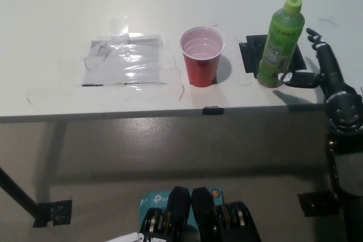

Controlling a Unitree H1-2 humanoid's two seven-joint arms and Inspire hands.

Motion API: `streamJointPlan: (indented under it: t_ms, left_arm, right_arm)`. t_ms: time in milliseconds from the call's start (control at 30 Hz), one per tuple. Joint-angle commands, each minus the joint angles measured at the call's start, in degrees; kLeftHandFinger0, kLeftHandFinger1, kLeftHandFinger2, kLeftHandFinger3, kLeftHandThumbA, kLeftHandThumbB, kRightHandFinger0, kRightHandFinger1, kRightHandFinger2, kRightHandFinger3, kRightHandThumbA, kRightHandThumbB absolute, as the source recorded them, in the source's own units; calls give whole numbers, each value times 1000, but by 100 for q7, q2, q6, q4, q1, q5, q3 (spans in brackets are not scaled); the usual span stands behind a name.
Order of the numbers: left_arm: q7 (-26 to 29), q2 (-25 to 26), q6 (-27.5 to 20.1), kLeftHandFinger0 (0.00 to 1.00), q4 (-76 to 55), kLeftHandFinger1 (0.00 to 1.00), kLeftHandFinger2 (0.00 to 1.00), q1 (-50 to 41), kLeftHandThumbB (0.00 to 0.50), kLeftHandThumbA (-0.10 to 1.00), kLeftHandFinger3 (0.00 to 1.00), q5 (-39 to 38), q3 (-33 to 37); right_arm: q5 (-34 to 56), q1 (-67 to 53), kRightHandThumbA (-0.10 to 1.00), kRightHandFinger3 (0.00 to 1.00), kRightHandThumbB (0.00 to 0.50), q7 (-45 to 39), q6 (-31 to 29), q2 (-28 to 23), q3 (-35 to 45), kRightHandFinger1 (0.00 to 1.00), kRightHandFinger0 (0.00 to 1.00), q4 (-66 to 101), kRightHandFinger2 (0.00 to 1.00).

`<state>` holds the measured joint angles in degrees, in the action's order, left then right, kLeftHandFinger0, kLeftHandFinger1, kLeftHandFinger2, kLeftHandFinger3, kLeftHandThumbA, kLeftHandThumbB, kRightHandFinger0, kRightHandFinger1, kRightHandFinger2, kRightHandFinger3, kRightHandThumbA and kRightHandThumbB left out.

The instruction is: The robot uses its right hand to pick up a bottle kept in the middle of the desk and tilt it into a cup kept next to it to pour water out

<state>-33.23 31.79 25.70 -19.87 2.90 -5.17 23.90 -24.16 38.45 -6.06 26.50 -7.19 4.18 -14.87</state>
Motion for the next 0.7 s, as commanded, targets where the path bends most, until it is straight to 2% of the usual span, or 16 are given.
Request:
streamJointPlan:
  t_ms: [0, 233, 400, 567, 667]
  left_arm:
    - [-132, 70, 120, 1000, -126, 1000, 1000, 49, 500, 438, 1000, -20, -34]
    - [-169, 82, 122, 1000, -123, 1000, 1000, 42, 500, 460, 1000, 54, 42]
    - [-205, 78, 66, 1000, -88, 1000, 1000, 55, 500, 470, 1000, 48, 50]
    - [-243, 32, 90, 1000, -88, 1000, 1000, 60, 500, 466, 1000, 58, 98]
    - [-288, 21, 115, 1000, -66, 1000, 1000, 126, 500, 474, 1000, 83, 148]
  right_arm:
    - [-436, 559, 962, 1000, 500, -166, 43, -40, -95, 1000, 1000, -29, 1000]
    - [-444, 873, 907, 1000, 500, -58, 43, -183, -27, 1000, 1000, -506, 1000]
    - [-472, 1061, 907, 1000, 500, 107, 43, -212, -68, 1000, 1000, -730, 1000]
    - [-191, 1237, 879, 1000, 500, 582, 42, -191, -13, 1000, 1000, -1499, 1000]
    - [61, 1271, 858, 1000, 500, 718, -151, -96, 111, 1000, 1000, -1827, 1000]
